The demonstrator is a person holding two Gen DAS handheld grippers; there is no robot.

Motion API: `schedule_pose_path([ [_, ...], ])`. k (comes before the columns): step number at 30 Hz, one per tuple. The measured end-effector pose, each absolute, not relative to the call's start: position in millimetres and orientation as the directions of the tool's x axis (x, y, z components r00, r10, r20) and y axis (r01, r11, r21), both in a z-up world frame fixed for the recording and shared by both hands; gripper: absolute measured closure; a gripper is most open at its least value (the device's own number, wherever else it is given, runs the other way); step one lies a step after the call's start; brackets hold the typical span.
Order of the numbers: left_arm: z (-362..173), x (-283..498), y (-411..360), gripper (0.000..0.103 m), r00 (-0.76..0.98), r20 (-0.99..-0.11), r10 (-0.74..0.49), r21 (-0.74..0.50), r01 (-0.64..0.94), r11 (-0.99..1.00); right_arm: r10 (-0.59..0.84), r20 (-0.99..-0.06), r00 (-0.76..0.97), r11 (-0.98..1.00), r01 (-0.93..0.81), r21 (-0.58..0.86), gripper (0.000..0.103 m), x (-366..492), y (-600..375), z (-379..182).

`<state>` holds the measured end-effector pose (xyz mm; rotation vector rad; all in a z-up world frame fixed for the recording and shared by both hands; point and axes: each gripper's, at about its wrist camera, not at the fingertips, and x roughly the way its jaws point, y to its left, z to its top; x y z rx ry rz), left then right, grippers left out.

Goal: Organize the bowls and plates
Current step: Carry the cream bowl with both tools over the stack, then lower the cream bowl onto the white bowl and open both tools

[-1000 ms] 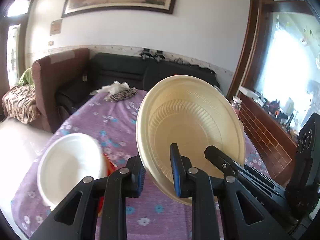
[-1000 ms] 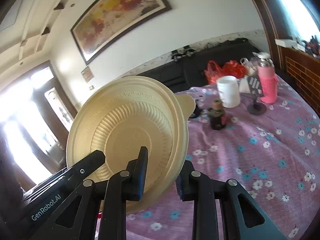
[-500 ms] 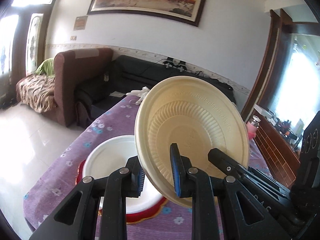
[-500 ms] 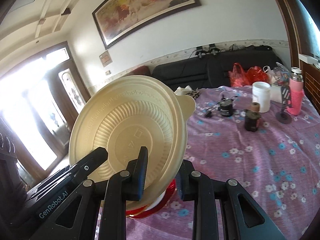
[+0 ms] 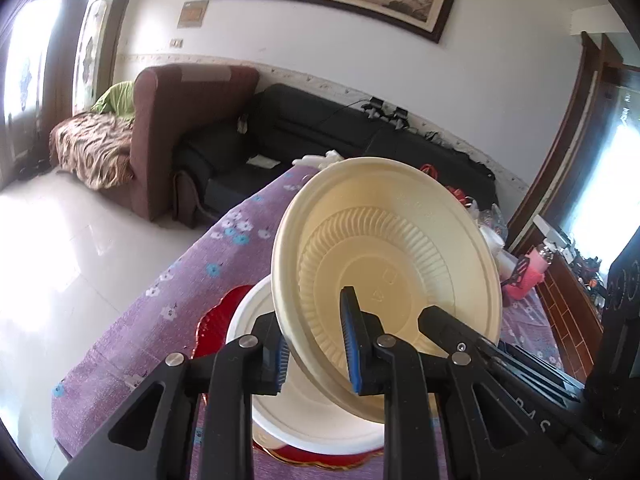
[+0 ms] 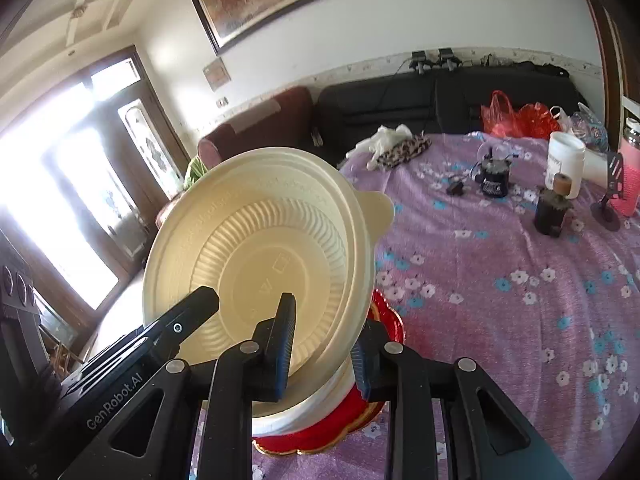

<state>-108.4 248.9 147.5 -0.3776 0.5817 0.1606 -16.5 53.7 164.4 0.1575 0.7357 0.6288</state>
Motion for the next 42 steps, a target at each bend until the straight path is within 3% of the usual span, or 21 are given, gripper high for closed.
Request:
schedule_pose_path([
  [17,113.2,-106.5,274.4,0.081,0.778,-0.628,0.024,-0.343,-0.305,0.888,0.557,-0.62,0.553,0.815,-0.508,0.28,0.074,-13.7,82.9,145.9],
  [21,115.6,-112.2,275.6,0.073,0.785,-0.62,0.017,-0.356,-0.3,0.885,0.553,-0.617,0.559,0.816,-0.514,0.266,0.073,-16.3,85.1,145.5],
  [23,116.7,-117.6,276.9,0.063,0.793,-0.609,0.013,-0.367,-0.296,0.882,0.546,-0.613,0.571,0.821,-0.511,0.255,0.07,-17.9,85.2,145.7],
  [31,123.0,-129.7,274.0,0.058,0.808,-0.59,0.01,-0.376,-0.285,0.882,0.575,-0.586,0.57,0.81,-0.498,0.311,0.063,-16.2,75.0,146.5],
  [34,127.0,-137.4,278.6,0.038,0.828,-0.56,0.024,-0.397,-0.293,0.87,0.593,-0.561,0.578,0.8,-0.499,0.332,0.052,-17.9,69.3,148.5],
  [36,130.7,-143.3,283.9,0.031,0.849,-0.528,0.029,-0.421,-0.291,0.859,0.592,-0.537,0.6,0.803,-0.49,0.338,0.033,-19.7,64.3,150.7],
  [38,134.5,-146.8,285.5,0.028,0.861,-0.508,0.036,-0.431,-0.291,0.854,0.595,-0.512,0.62,0.803,-0.488,0.342,0.028,-21.9,60.0,153.5],
  [42,141.9,-153.3,277.8,0.027,0.873,-0.481,0.083,-0.4,-0.302,0.865,0.595,-0.473,0.65,0.804,-0.487,0.343,0.027,-28.1,51.0,161.4],
])
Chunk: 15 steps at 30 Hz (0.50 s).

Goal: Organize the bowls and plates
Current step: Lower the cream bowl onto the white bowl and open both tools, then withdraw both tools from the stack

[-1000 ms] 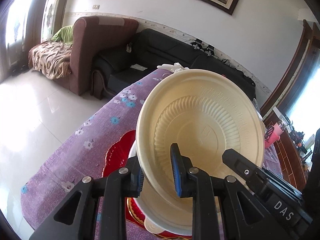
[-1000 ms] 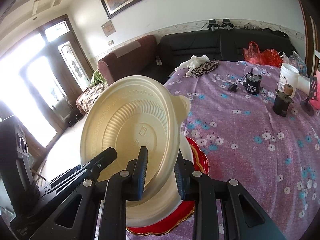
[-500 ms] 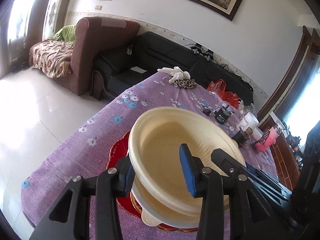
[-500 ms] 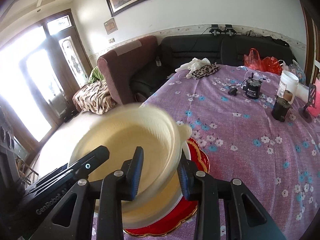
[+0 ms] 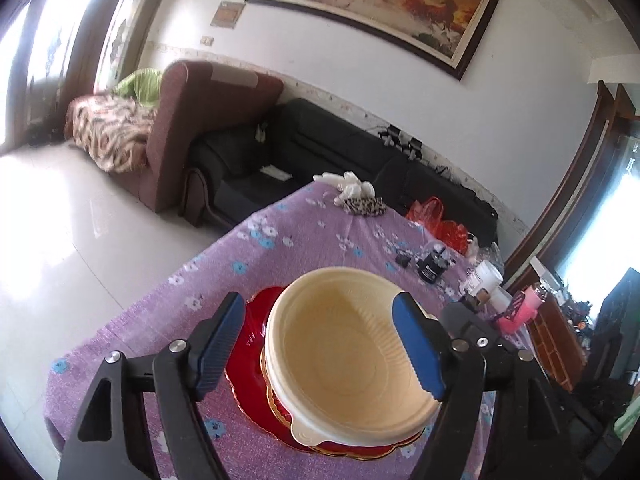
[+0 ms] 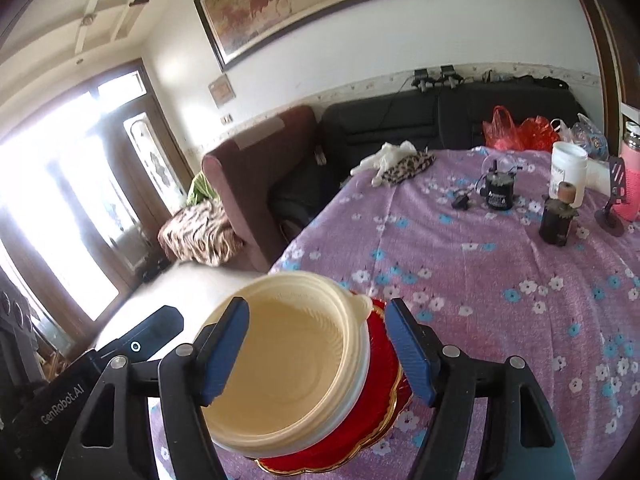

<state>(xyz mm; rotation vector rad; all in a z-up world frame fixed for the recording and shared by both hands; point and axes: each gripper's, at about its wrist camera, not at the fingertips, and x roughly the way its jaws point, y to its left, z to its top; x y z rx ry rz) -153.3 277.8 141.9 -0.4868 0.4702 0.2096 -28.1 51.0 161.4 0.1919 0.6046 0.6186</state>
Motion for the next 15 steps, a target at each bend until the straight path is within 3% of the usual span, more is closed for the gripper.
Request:
schedule_pose_path([
  [4,155.4,-166.2,263.0,0.015,0.88,-0.417,0.226,-0.297,-0.367,0.882,0.575,-0.44,0.69,0.818,-0.485,0.31,0.025,-39.8,40.2,168.8],
  [8,172.4,-187.4,240.1,0.0,0.862,-0.276,0.425,-0.166,-0.479,0.862,0.557,-0.404,0.725,0.83,-0.47,0.3,0.018,-54.5,22.7,170.1],
  [12,181.6,-201.1,221.0,0.0,0.858,-0.185,0.48,-0.119,-0.504,0.855,0.553,-0.393,0.735,0.832,-0.462,0.307,0.016,-63.5,7.8,166.7],
  [15,181.9,-200.6,213.9,0.0,0.865,-0.209,0.457,-0.127,-0.487,0.864,0.543,-0.389,0.744,0.839,-0.462,0.287,0.016,-72.9,-1.2,163.8],
])
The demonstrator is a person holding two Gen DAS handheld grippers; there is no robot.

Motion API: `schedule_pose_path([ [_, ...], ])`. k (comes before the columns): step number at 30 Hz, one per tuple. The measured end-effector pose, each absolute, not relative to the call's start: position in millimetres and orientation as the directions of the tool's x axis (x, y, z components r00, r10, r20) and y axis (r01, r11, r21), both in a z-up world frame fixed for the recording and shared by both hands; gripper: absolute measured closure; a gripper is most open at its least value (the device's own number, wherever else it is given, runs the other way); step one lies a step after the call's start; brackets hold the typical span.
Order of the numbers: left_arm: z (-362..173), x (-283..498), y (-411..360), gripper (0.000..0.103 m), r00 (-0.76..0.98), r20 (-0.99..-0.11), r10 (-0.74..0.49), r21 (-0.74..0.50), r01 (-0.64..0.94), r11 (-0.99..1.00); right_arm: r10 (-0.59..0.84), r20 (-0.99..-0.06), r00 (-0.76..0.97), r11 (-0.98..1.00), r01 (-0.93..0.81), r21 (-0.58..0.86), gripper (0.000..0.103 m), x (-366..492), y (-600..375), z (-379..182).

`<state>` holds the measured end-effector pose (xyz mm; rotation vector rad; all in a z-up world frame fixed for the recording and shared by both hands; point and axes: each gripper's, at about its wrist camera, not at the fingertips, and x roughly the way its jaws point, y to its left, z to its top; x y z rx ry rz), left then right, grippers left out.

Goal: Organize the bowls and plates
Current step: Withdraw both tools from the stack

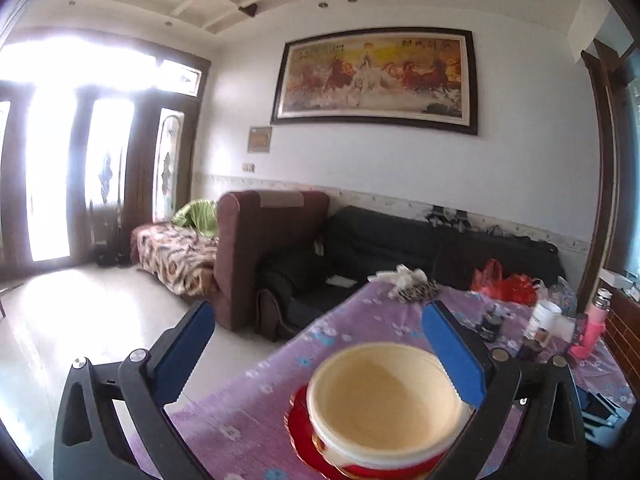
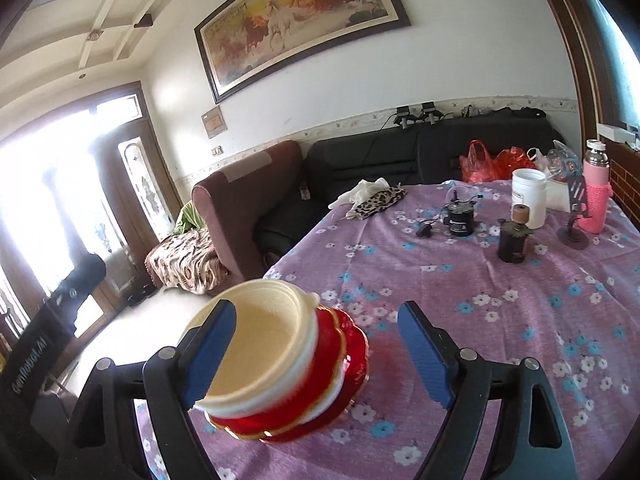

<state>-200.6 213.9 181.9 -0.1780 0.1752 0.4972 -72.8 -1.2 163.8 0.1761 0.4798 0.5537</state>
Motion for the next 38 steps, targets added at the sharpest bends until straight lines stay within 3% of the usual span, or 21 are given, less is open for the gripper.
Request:
schedule_pose_path([
  [6,170.8,-181.6,207.2,0.0,0.85,-0.36,0.385,-0.131,-0.455,0.881,0.534,-0.384,0.753,0.845,-0.473,0.248,0.013,-90.5,-17.2,155.5],
  [12,168.3,-188.0,190.5,0.0,0.841,-0.329,0.429,-0.106,-0.484,0.869,0.517,-0.382,0.766,0.854,-0.49,0.172,0.013,-108.3,-27.9,146.6],
  [21,158.6,-179.6,183.9,0.0,0.836,-0.422,0.352,-0.118,-0.436,0.892,0.468,-0.431,0.771,0.869,-0.491,0.065,0.011,-116.3,-23.5,130.0],
  [38,148.4,-186.1,191.7,0.0,0.842,-0.434,0.32,-0.122,-0.407,0.905,0.48,-0.495,0.724,0.849,-0.526,0.053,0.011,-119.0,0.7,113.3],
])
